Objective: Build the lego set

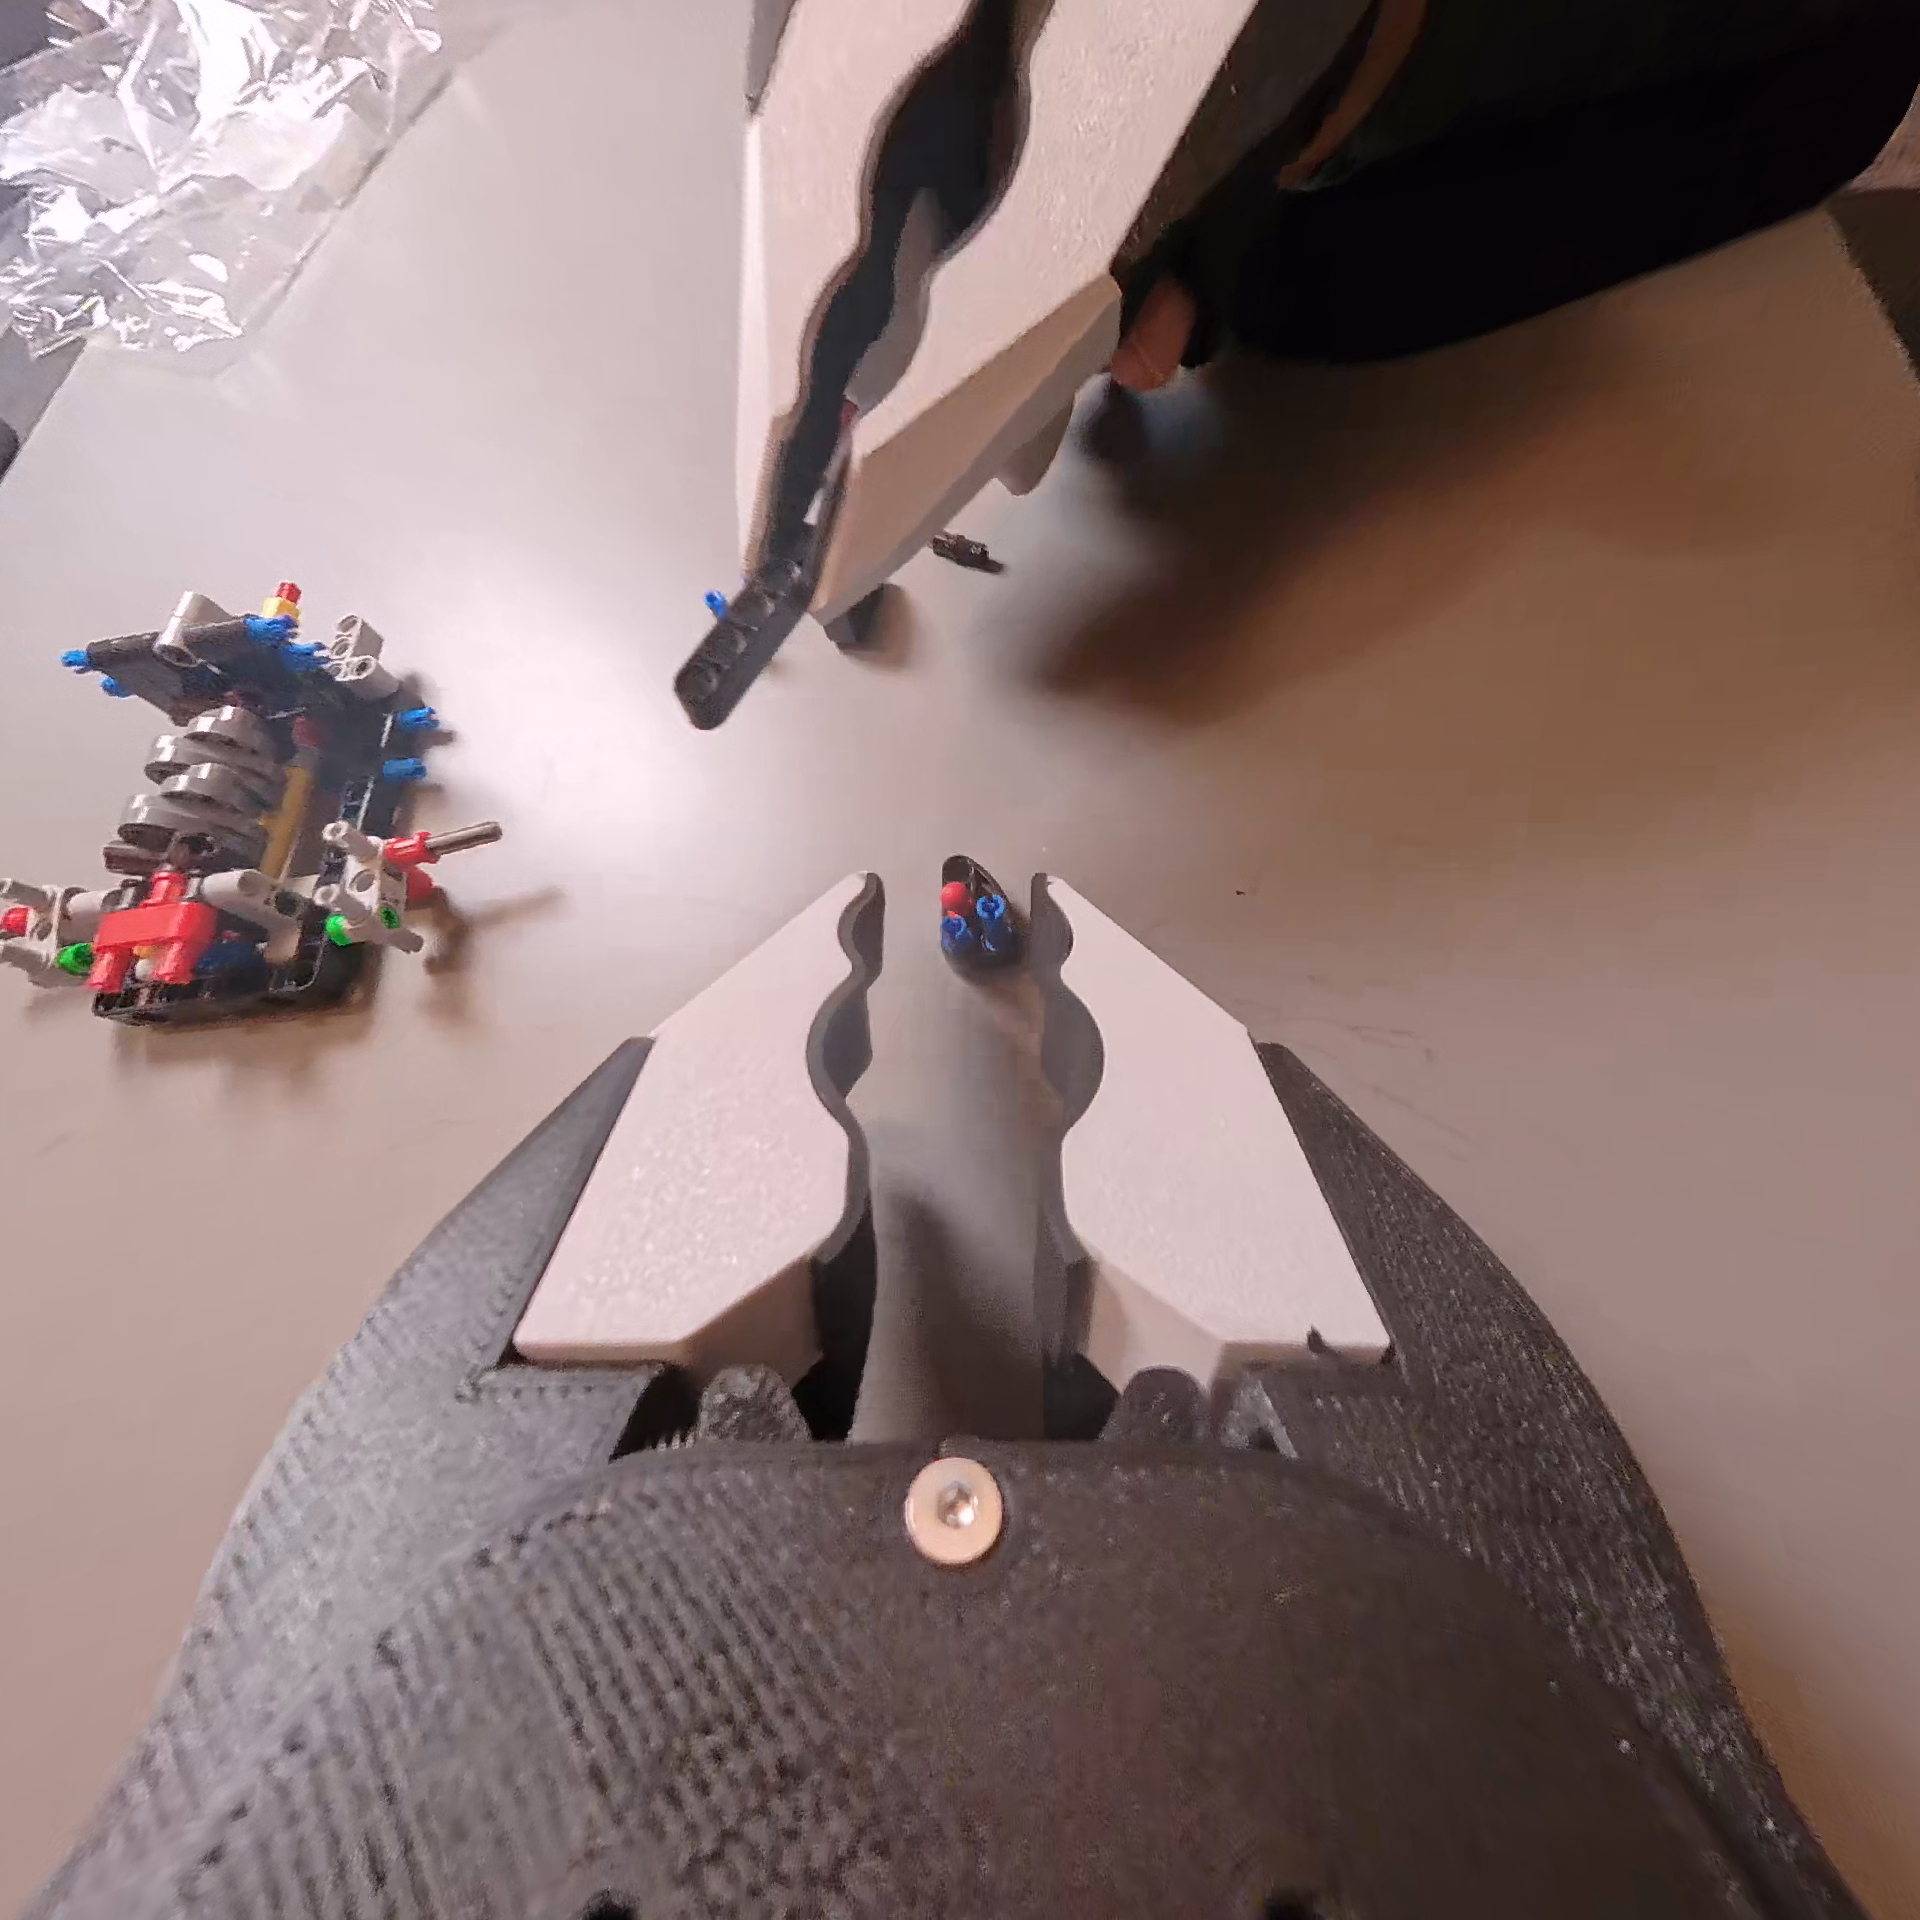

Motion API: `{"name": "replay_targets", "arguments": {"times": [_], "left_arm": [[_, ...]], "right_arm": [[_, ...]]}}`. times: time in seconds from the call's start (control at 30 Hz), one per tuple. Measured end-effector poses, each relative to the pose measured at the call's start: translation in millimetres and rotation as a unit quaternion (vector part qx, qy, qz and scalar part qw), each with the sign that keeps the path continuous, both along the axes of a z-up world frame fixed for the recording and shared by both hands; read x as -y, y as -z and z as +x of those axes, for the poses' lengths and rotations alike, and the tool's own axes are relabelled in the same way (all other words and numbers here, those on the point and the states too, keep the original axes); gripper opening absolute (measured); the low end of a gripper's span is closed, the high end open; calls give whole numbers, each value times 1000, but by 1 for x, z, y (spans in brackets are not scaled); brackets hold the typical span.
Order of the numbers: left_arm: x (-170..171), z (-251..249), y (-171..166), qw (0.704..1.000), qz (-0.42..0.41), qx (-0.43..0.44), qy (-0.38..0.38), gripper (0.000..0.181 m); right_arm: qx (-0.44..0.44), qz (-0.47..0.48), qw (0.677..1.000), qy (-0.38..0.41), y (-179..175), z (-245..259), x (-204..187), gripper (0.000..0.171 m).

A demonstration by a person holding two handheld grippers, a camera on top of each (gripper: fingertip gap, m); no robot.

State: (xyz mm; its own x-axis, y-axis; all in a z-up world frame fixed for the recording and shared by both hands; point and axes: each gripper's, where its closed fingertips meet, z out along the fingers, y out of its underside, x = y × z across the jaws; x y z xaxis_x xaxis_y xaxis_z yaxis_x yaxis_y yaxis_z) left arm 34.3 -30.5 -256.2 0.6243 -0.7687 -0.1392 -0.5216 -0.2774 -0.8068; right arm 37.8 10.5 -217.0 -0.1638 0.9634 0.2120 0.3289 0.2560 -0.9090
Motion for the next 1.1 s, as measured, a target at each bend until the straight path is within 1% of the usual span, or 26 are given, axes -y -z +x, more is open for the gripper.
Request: {"name": "replay_targets", "arguments": {"times": [0.13, 0.3, 0.4, 0.53, 0.7, 0.8, 1.1], "left_arm": [[-2, -13, -16, 999, 9, 40, -25, 25], [-1, -28, -22, 998, 17, 44, -46, 20], [5, -22, -17, 999, 2, 41, -27, 20], [11, -11, -1, 1000, -25, 13, -6, 23], [7, 1, 10, 999, -32, -17, 6, 24], [5, 4, 14, 999, -33, -28, 12, 14], [17, 10, 14, 995, -30, -32, 91, 14]], "right_arm": [[2, -3, 1000, -8, 1, 1, 2, 5], [26, -5, 999, -46, 10, 2, 17, 4], [41, 9, 997, -61, 16, 3, 24, 5], [51, 8, 996, -68, 19, 3, 26, 4], [57, 10, 996, -67, 21, 4, 25, 5], [58, 12, 996, -68, 21, 4, 25, 5], [55, -4, 994, -96, 18, 8, 35, 4]]}}
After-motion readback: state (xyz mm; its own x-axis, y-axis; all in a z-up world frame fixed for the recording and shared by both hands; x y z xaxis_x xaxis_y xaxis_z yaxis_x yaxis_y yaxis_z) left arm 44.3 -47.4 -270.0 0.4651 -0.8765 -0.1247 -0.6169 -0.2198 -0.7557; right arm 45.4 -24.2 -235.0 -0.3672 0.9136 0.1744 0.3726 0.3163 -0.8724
